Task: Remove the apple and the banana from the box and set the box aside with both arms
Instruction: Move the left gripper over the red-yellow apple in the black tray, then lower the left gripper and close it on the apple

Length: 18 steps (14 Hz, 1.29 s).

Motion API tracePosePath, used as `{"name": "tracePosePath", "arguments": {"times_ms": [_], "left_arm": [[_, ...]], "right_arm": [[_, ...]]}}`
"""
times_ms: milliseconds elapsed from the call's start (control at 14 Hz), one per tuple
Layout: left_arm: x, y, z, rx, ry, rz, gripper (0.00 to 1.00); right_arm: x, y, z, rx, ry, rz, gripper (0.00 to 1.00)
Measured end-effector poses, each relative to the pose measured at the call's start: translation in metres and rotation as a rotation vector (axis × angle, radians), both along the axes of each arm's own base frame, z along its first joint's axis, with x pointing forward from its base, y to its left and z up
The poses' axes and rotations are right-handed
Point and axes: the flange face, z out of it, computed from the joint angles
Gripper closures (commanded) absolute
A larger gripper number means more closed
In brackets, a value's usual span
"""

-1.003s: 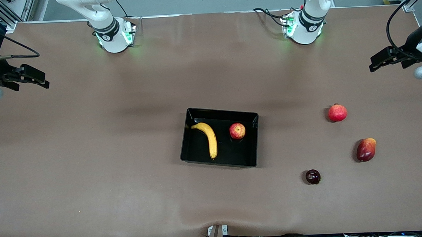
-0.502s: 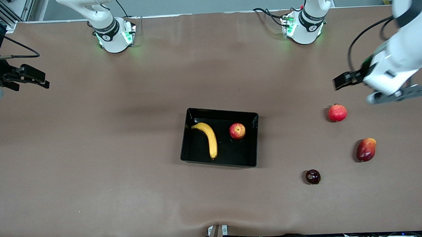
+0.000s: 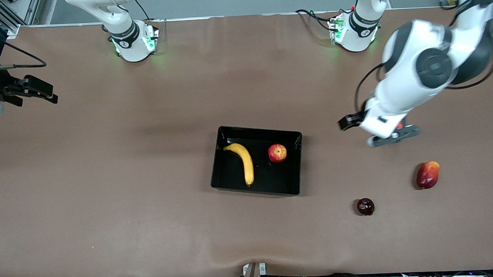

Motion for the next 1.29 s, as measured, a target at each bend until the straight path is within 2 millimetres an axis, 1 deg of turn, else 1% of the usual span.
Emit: {"name": "tracePosePath", "arguments": {"times_ms": [143, 215, 430, 645, 932, 1147, 1290], "left_arm": [[0.002, -0.031, -0.028, 0.008, -0.029, 0.024, 0.0], [0.005, -0.043, -0.04, 0.008, -0.037, 0.031, 0.0], [0.02, -0.073, -0.065, -0.014, -0.03, 0.047, 0.0], [0.029, -0.108, -0.091, -0.031, -0.011, 0.046, 0.0], [0.029, -0.151, -0.131, 0.003, -0.008, -0.031, 0.0], [0.024, -0.176, -0.148, 0.012, -0.016, -0.077, 0.0], [0.023, -0.184, -0.153, 0.006, -0.025, -0.086, 0.0]], "right_arm": [[0.0, 0.0, 0.0, 0.0, 0.0, 0.0, 0.0], [0.0, 0.0, 0.0, 0.0, 0.0, 0.0, 0.0], [0.0, 0.0, 0.0, 0.0, 0.0, 0.0, 0.0], [0.0, 0.0, 0.0, 0.0, 0.0, 0.0, 0.0], [0.0, 0.0, 0.0, 0.0, 0.0, 0.0, 0.0], [0.0, 0.0, 0.0, 0.0, 0.0, 0.0, 0.0], [0.0, 0.0, 0.0, 0.0, 0.0, 0.0, 0.0]]}}
